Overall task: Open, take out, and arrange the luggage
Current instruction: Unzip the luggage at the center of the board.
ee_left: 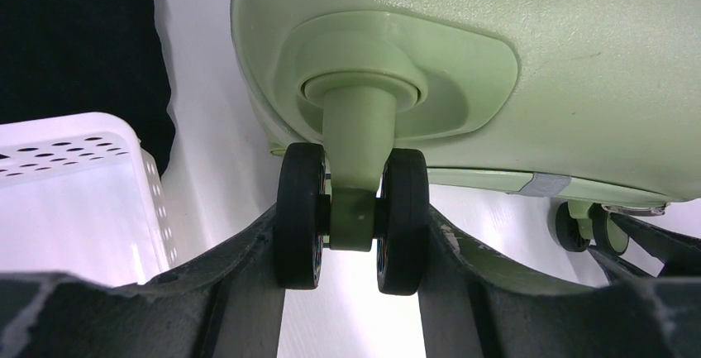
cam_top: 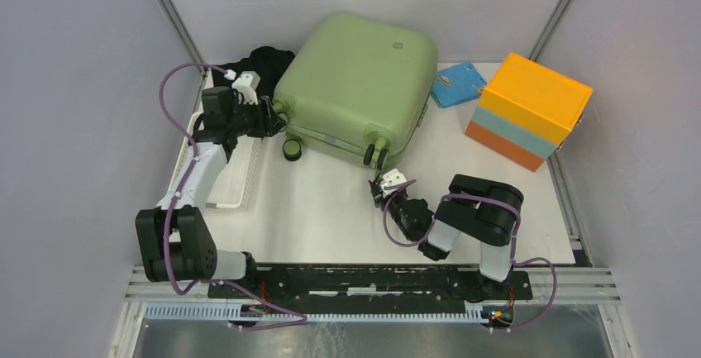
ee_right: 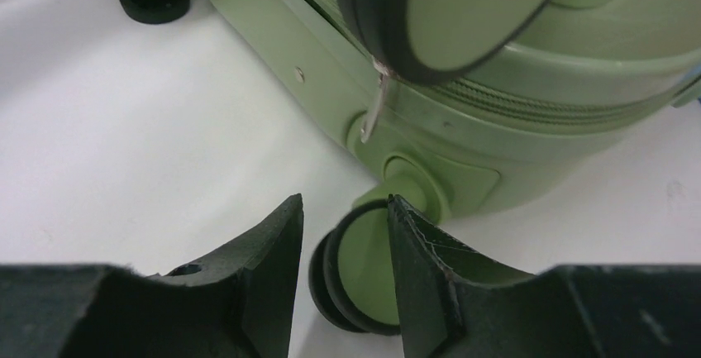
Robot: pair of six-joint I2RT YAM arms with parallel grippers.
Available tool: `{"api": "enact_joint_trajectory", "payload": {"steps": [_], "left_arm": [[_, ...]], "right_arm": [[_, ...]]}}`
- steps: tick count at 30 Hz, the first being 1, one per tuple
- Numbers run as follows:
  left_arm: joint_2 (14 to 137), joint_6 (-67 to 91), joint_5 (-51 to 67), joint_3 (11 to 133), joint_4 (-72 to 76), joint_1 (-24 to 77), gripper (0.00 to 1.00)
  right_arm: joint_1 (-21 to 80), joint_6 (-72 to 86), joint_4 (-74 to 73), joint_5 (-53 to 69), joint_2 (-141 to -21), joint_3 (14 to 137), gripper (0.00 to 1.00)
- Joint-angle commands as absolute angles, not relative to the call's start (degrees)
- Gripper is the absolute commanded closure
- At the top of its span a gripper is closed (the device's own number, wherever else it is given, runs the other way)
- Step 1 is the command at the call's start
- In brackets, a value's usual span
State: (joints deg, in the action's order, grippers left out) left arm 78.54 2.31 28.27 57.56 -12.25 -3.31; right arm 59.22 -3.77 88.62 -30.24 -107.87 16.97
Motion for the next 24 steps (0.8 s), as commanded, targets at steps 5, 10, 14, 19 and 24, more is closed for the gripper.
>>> {"api": "enact_joint_trajectory", "payload": {"steps": [5, 10, 14, 19, 24], "left_arm": [[75.43, 4.20, 29.65, 57.66, -10.92, -4.42, 0.72], [75.11, 4.33, 29.82, 57.66, -10.76, -4.39, 0.72], [74.98, 4.39, 29.72, 57.57, -10.72, -4.41, 0.72], [74.88, 4.41, 29.88, 57.48, -10.64, -4.40, 0.72], [74.79, 4.43, 29.97, 57.39, -10.59, -4.46, 0.72]], "right_arm": [[59.26, -1.22, 112.06, -31.84, -107.88, 20.16, 0.52], [59.23, -2.60, 112.07, -35.14, -107.80, 21.91, 0.53], [59.20, -3.57, 112.01, -38.40, -107.58, 22.76, 0.53], [59.24, -4.21, 112.03, -41.74, -106.78, 23.28, 0.53], [59.11, -5.34, 112.06, -41.80, -106.43, 24.48, 0.53]]}}
